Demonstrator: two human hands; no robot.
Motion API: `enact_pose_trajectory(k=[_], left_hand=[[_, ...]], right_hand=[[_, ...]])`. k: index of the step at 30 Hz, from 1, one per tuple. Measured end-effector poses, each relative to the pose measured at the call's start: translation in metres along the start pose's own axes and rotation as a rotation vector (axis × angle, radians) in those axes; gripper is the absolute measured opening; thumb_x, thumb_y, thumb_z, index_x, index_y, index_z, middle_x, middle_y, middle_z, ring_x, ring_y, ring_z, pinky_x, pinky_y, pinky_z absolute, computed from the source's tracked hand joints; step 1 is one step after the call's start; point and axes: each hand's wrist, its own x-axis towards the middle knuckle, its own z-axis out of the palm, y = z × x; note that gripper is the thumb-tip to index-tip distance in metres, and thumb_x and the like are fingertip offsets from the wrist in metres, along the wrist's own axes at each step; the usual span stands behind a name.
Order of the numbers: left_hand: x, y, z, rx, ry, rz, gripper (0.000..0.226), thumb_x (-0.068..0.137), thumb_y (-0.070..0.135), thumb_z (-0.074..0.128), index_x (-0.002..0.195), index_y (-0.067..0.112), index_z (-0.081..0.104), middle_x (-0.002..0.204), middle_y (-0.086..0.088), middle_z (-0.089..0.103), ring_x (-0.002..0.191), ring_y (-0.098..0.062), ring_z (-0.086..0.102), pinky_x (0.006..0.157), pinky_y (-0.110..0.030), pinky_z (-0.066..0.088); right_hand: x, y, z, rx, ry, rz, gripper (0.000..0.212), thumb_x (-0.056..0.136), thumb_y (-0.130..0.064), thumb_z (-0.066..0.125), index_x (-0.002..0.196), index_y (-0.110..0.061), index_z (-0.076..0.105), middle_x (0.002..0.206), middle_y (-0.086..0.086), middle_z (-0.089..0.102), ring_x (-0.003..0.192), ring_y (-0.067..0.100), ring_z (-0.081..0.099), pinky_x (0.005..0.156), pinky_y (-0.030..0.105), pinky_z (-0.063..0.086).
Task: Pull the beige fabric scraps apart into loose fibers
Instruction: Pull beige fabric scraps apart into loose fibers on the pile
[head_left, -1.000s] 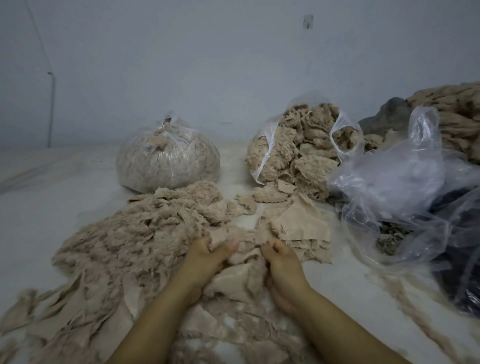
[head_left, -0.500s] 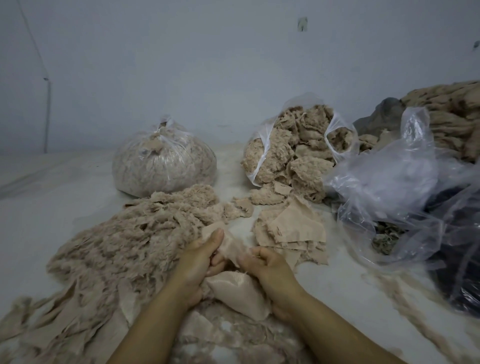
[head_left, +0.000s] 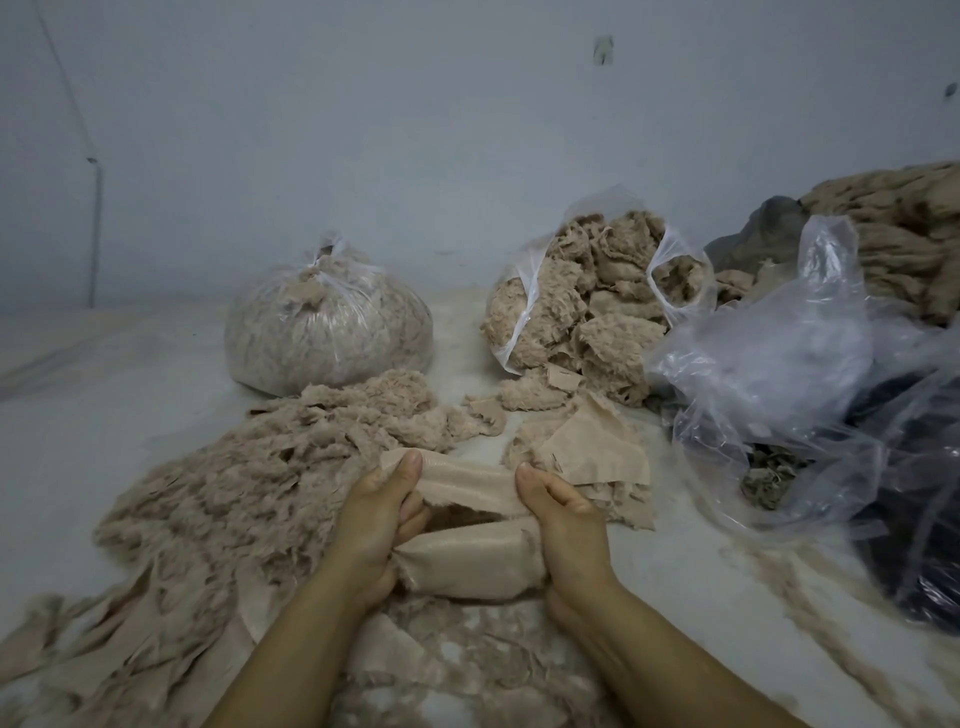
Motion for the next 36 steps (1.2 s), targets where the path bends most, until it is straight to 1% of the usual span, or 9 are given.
enact_pose_trajectory(k=[2, 6, 9, 14, 20, 26, 30, 33, 36], left_hand=[[-0.002, 0.0, -0.003, 0.011, -0.058, -0.029, 0.037, 0.092, 0.024, 0.051, 0.056, 0.013, 0.049, 0.038, 0.003, 0.029, 0.029, -0.004, 0.021, 0.031, -0.012, 0.016], [-0.006, -0.005, -0.002, 0.262, -0.06, 0.029, 0.044, 0.092, 0.032, 0.053, 0.051, 0.016, 0.045, 0.041, 0.003, 0.036, 0.034, -0.006, 0.028, 0.034, -0.016, 0.026], [-0.006, -0.008, 0.0, 0.341, -0.01, 0.101, 0.045, 0.092, 0.033, 0.052, 0.05, 0.019, 0.046, 0.043, 0.003, 0.039, 0.038, -0.008, 0.03, 0.038, -0.017, 0.028], [-0.012, -0.008, 0.006, 0.346, -0.033, 0.142, 0.031, 0.089, 0.033, 0.053, 0.067, 0.011, 0.052, 0.046, 0.003, 0.04, 0.038, -0.005, 0.031, 0.038, -0.015, 0.027], [-0.009, -0.013, 0.008, 0.387, 0.099, 0.252, 0.036, 0.094, 0.02, 0.053, 0.085, -0.015, 0.056, 0.052, -0.004, 0.045, 0.045, -0.01, 0.04, 0.045, -0.02, 0.035], [0.0, -0.008, -0.004, 0.21, 0.218, 0.164, 0.025, 0.086, 0.024, 0.064, 0.077, 0.002, 0.072, 0.073, -0.015, 0.065, 0.066, -0.022, 0.061, 0.065, -0.033, 0.052], [-0.002, -0.003, -0.006, 0.116, 0.113, 0.033, 0.018, 0.075, 0.029, 0.067, 0.066, 0.015, 0.074, 0.063, -0.004, 0.067, 0.053, -0.008, 0.062, 0.052, -0.015, 0.052], [-0.006, 0.0, -0.004, 0.019, 0.009, -0.006, 0.017, 0.071, 0.028, 0.067, 0.063, 0.013, 0.066, 0.04, 0.002, 0.047, 0.032, -0.002, 0.044, 0.038, -0.011, 0.042], [-0.01, -0.001, 0.003, 0.06, -0.144, -0.041, 0.021, 0.072, 0.031, 0.067, 0.064, 0.012, 0.067, 0.041, 0.002, 0.047, 0.031, -0.002, 0.038, 0.034, -0.012, 0.033]], right_hand=[[0.002, -0.002, -0.001, -0.007, -0.013, -0.008, 0.016, 0.09, -0.015, 0.062, 0.077, -0.008, 0.069, 0.069, 0.006, 0.068, 0.065, 0.017, 0.061, 0.065, 0.03, 0.053], [0.005, -0.004, -0.004, 0.089, -0.016, 0.042, 0.027, 0.101, -0.015, 0.044, 0.074, -0.011, 0.048, 0.05, -0.001, 0.041, 0.036, 0.007, 0.034, 0.034, 0.018, 0.03], [0.005, -0.004, -0.004, 0.115, -0.019, 0.076, 0.03, 0.102, -0.017, 0.042, 0.072, -0.014, 0.046, 0.045, -0.004, 0.034, 0.032, 0.004, 0.023, 0.028, 0.015, 0.019], [0.008, -0.005, -0.009, -0.271, 0.072, -0.055, 0.036, 0.102, -0.023, 0.043, 0.066, -0.016, 0.044, 0.047, -0.001, 0.039, 0.038, 0.009, 0.033, 0.037, 0.021, 0.029], [0.003, -0.009, -0.007, -0.067, 0.029, 0.048, 0.03, 0.1, -0.022, 0.048, 0.071, -0.014, 0.053, 0.039, -0.005, 0.039, 0.029, 0.006, 0.028, 0.03, 0.016, 0.022], [0.004, -0.012, -0.01, -0.119, -0.038, 0.04, 0.017, 0.094, -0.018, 0.058, 0.08, -0.011, 0.065, 0.037, -0.006, 0.042, 0.026, 0.006, 0.022, 0.029, 0.014, 0.017], [0.007, -0.011, -0.012, -0.242, -0.079, 0.129, 0.026, 0.087, -0.038, 0.063, 0.077, -0.013, 0.065, 0.054, 0.0, 0.054, 0.044, 0.011, 0.043, 0.042, 0.021, 0.036], [0.006, -0.007, -0.009, -0.222, -0.213, 0.324, 0.059, 0.078, -0.061, 0.058, 0.106, -0.01, 0.066, 0.081, 0.01, 0.064, 0.066, 0.02, 0.059, 0.059, 0.032, 0.051], [0.0, -0.003, -0.003, -0.141, -0.358, 0.431, 0.055, 0.076, -0.056, 0.064, 0.1, -0.006, 0.067, 0.072, 0.01, 0.065, 0.056, 0.016, 0.059, 0.049, 0.024, 0.049]])
